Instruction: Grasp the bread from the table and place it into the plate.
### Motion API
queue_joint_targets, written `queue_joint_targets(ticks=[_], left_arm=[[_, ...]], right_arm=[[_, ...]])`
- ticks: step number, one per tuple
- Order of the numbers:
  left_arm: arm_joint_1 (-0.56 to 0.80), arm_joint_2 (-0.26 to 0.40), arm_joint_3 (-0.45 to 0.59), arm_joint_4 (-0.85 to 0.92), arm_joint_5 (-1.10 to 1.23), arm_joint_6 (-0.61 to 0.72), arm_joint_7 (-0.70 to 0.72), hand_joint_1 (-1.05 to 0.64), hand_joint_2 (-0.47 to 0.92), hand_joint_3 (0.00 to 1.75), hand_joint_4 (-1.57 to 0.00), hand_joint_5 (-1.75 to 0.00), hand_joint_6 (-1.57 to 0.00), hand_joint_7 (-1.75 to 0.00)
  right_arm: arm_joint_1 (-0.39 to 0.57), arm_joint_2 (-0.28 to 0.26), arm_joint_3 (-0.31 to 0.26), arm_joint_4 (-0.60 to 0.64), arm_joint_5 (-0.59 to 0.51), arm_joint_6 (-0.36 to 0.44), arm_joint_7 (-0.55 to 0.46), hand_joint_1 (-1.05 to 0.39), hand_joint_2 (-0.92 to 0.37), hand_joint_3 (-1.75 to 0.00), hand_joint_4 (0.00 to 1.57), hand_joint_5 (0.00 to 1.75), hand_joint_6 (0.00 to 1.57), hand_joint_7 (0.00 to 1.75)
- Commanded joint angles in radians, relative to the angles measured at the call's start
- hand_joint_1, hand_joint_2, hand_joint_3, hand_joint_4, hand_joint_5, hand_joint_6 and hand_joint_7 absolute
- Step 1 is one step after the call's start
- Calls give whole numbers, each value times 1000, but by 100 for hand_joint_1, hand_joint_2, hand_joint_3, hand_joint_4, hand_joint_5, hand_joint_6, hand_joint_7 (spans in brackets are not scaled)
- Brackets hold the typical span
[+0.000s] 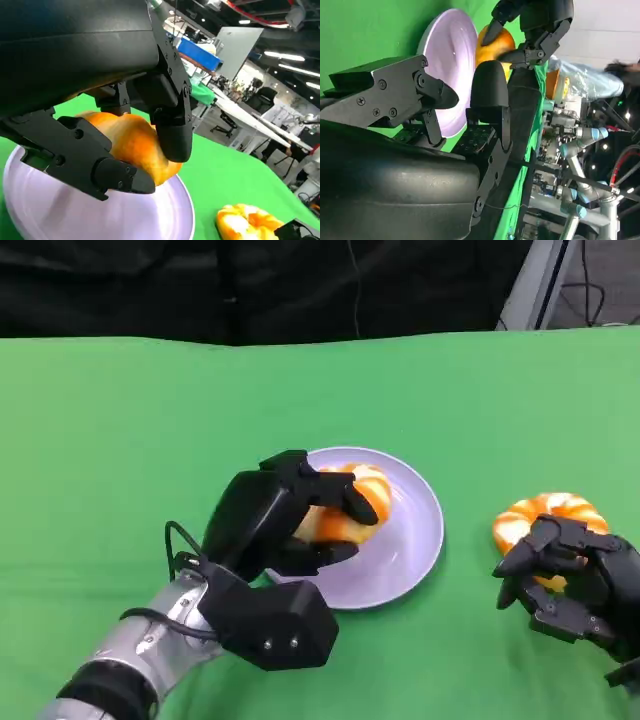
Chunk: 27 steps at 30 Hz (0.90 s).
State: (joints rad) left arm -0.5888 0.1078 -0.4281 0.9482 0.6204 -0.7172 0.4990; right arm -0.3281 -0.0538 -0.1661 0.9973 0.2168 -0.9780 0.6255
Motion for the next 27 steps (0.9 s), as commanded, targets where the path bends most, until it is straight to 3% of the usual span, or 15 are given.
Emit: queue_joint_targets(ticks=[1, 3, 9, 21, 27], left_arm=[[-19, 6, 9, 11, -4, 17, -4, -11, 92, 17, -80, -65, -104, -17], [-19, 6, 9, 11, -7, 19, -7, -13, 92, 15, -88, -41, -107, -7], [-24, 15, -3, 14, 15, 37, 4, -20, 92, 9, -89, -11, -95, 0], [-40, 17, -18, 50, 30, 56, -10, -28, 92, 10, -92, -5, -89, 0], [-46, 22, -30, 44, 44, 97, -42, -44, 92, 18, -88, -1, -78, 0]], right_arm=[[-2, -13, -2, 1, -3, -18, -10, 7, -76, -77, 82, 145, 89, 102], [-2, -13, -2, 2, -6, -20, -12, 6, -76, -77, 82, 144, 89, 102], [-4, -11, -3, -1, -4, -17, -11, 7, -76, -77, 83, 144, 89, 102], [-2, -10, -4, -3, 0, -15, -6, 7, -77, -75, 83, 144, 88, 102], [-4, -11, -5, 0, 3, -13, -3, 7, -76, -76, 82, 144, 89, 100]])
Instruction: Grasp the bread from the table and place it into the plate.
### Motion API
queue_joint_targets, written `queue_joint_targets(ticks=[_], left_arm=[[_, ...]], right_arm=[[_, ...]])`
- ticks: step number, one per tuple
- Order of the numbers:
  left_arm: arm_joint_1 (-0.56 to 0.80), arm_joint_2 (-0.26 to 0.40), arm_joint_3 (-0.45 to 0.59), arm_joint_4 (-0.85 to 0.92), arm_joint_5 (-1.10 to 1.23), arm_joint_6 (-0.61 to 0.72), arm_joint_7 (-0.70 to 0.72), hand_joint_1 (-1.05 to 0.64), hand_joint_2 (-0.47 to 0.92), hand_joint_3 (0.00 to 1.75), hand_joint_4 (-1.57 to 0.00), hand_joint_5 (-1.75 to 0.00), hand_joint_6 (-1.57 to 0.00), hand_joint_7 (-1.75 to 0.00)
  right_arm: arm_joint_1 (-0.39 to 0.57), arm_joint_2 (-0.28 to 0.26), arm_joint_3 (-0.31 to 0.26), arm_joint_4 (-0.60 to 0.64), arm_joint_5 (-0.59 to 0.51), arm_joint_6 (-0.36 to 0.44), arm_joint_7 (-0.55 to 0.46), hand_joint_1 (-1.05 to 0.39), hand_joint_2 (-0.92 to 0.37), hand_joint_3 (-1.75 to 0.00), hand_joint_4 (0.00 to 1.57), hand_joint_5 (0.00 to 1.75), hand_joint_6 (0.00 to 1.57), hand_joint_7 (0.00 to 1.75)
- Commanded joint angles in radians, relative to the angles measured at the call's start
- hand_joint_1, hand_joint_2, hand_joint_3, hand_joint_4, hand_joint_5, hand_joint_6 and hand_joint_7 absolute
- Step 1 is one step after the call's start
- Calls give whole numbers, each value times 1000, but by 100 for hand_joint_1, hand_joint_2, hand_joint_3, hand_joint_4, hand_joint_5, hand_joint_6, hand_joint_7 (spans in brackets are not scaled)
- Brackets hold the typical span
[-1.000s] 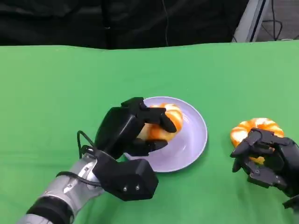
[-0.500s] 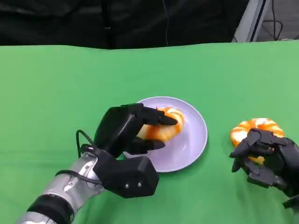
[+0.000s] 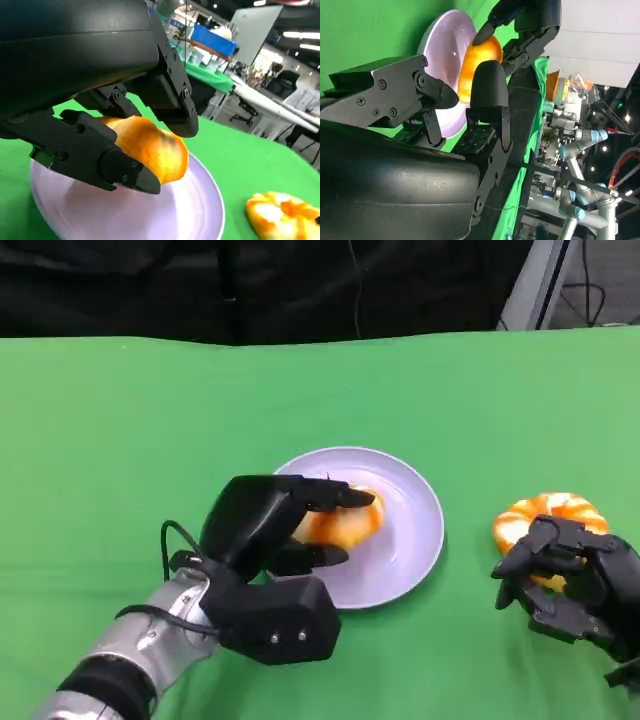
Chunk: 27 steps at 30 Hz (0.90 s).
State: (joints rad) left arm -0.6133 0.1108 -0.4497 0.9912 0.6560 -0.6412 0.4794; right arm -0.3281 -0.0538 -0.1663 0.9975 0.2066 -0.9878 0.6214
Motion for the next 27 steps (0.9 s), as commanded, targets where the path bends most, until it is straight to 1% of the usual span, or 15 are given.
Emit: queue_joint_targets(ticks=[1, 4, 7, 15, 16, 17, 20, 27], left_arm=[[-22, 19, -9, 0, 6, 25, -31, -48, 92, 19, -86, -1, -75, 0], [-23, 22, -13, -6, 5, 39, -51, -58, 92, 27, -78, 0, -65, 0], [-23, 23, -15, -13, 6, 55, -62, -63, 92, 31, -71, 0, -59, 0], [-23, 25, -17, -20, 1, 77, -89, -70, 92, 41, -61, 0, -50, 0], [-25, 25, -16, -20, -1, 83, -103, -70, 92, 42, -61, 0, -50, 0], [-26, 26, -16, -22, -3, 92, -119, -73, 92, 45, -57, 0, -47, 0], [-26, 28, -15, -32, -6, 115, -156, -77, 92, 50, -52, 0, -42, 0], [-17, 32, -9, -59, -17, 144, -214, -83, 92, 58, -44, 0, -36, 0]], right_arm=[[-3, -11, -5, -1, 17, -1, 5, 7, -76, -76, 82, 144, 89, 100], [-2, -11, -5, -3, 17, 0, 7, 6, -75, -77, 82, 143, 89, 99], [-1, -10, -6, -6, 18, 4, 6, 5, -76, -76, 82, 142, 90, 99], [1, -8, -5, -10, 18, 9, 3, 5, -78, -74, 83, 142, 90, 98], [1, -7, -6, -12, 24, 15, 9, 5, -78, -74, 83, 142, 90, 98], [1, -7, -6, -15, 27, 21, 12, 6, -78, -74, 82, 142, 89, 98], [3, -7, -5, -21, 31, 30, 16, 6, -78, -74, 82, 142, 88, 98], [2, -7, -6, -20, 33, 24, 19, 6, -78, -74, 82, 143, 88, 100]])
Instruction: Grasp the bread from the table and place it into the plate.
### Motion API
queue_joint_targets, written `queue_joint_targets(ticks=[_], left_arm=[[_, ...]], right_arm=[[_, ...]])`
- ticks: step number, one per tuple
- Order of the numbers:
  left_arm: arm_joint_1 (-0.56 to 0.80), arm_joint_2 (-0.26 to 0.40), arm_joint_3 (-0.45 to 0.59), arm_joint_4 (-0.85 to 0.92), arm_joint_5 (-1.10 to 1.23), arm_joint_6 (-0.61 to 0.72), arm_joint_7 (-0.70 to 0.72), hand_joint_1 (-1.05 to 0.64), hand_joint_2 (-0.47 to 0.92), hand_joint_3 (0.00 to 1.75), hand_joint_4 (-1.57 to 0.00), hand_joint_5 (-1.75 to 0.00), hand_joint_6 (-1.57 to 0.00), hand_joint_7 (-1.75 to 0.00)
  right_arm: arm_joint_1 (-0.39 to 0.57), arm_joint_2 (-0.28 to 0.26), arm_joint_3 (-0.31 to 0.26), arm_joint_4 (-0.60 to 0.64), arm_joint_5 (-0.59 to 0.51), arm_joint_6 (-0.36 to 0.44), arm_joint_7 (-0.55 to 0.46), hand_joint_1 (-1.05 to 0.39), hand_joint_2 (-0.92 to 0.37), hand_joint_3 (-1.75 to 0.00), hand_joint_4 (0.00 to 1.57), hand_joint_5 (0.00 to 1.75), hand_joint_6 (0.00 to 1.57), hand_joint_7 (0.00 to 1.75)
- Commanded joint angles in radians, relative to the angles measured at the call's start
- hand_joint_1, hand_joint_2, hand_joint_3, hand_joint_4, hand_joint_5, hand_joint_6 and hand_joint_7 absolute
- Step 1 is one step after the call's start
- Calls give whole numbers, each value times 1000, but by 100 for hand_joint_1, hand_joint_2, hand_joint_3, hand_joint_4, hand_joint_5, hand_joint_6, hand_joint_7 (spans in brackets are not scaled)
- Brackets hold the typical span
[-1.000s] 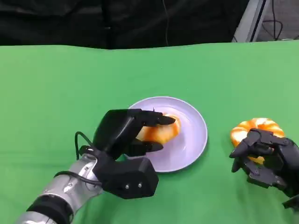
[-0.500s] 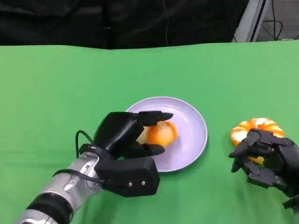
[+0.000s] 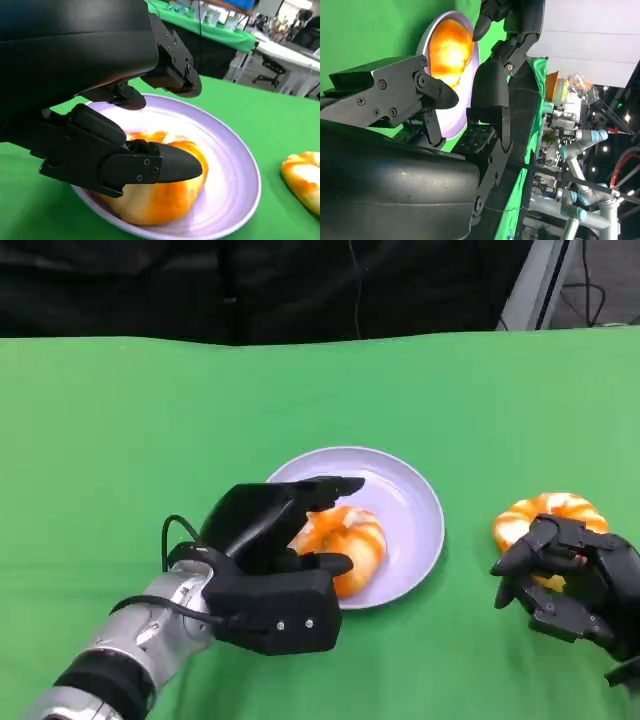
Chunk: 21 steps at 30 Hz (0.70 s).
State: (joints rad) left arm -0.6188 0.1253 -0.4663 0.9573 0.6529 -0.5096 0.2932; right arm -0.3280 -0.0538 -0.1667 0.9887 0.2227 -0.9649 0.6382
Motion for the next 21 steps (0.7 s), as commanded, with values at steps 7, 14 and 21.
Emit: queue_joint_targets(ticks=[7, 14, 21], left_arm=[[3, 21, 22, -47, -27, 7, -20, -82, 92, 62, -42, 0, -35, 0], [28, 30, 46, -79, -39, -30, 50, -81, 92, 65, -43, -1, -35, 0], [43, 35, 52, -98, -34, -52, 104, -81, 92, 67, -45, -1, -36, 0]], right_arm=[[0, -8, -8, -5, 17, -16, 2, 6, -77, -75, 82, 142, 88, 100], [0, -9, -8, -2, 12, -18, -5, 7, -77, -75, 83, 142, 89, 100], [-1, -10, -7, 2, 4, -23, -14, 7, -81, -71, 83, 143, 88, 102]])
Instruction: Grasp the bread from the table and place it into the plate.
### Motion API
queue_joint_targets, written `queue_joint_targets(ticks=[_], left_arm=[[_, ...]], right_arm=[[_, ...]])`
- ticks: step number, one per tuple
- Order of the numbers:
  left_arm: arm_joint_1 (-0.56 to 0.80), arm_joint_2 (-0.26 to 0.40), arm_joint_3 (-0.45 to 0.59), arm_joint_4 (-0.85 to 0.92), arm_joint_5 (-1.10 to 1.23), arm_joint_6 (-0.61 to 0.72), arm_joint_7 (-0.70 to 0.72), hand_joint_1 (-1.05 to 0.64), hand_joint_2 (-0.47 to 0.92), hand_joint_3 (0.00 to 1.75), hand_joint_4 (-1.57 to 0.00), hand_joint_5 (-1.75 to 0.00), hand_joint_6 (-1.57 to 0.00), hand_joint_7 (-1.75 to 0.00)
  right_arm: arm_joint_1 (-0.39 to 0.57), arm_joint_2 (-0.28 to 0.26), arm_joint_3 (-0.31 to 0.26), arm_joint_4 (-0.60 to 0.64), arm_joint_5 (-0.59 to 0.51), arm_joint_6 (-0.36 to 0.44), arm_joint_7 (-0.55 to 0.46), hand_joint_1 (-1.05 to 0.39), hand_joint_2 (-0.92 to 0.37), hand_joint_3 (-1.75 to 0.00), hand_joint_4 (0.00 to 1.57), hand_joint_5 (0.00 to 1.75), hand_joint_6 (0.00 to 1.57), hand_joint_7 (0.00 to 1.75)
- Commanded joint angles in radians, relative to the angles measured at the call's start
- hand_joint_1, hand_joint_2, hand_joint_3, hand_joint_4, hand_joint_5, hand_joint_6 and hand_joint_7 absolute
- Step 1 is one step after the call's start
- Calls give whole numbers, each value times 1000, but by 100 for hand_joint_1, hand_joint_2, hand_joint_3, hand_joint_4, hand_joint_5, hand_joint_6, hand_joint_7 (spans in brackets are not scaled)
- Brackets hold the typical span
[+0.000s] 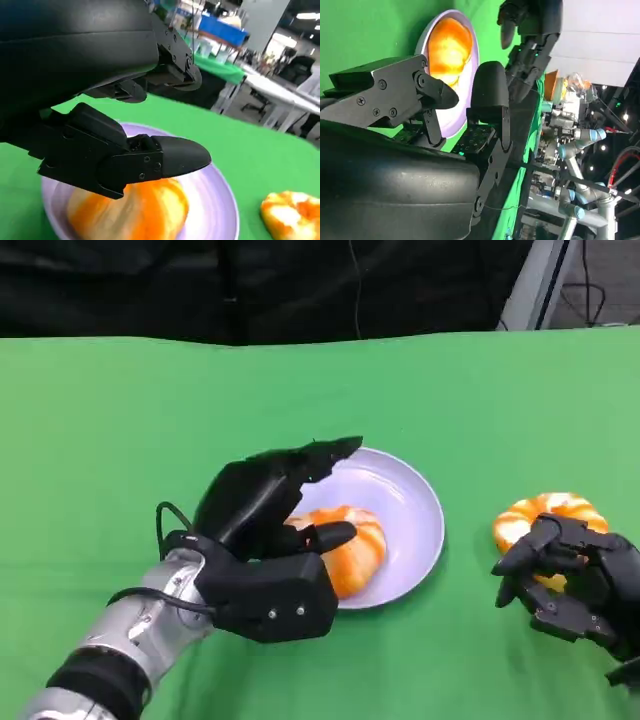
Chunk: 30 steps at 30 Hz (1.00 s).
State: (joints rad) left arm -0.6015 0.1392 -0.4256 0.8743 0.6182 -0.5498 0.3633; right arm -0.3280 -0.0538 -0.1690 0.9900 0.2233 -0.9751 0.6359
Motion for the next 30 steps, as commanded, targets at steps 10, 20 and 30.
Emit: queue_joint_targets(ticks=[10, 20, 30], left_arm=[[60, 43, 15, -80, 18, 6, 62, -81, 92, 67, -46, -1, -36, 0], [147, 78, 54, -163, 19, 12, 129, -77, 92, 65, -49, -2, -38, -1], [197, 88, 91, -174, 21, -29, 208, -74, 92, 62, -52, -2, -40, -1]], right_arm=[[-3, -10, -3, 7, 2, -15, -13, 7, -81, -71, 82, 144, 88, 104], [0, -9, -2, 2, 4, -5, -12, 8, -79, -72, 82, 146, 87, 105], [-1, -10, -5, 10, 9, -12, 1, 7, -82, -68, 82, 146, 87, 104]])
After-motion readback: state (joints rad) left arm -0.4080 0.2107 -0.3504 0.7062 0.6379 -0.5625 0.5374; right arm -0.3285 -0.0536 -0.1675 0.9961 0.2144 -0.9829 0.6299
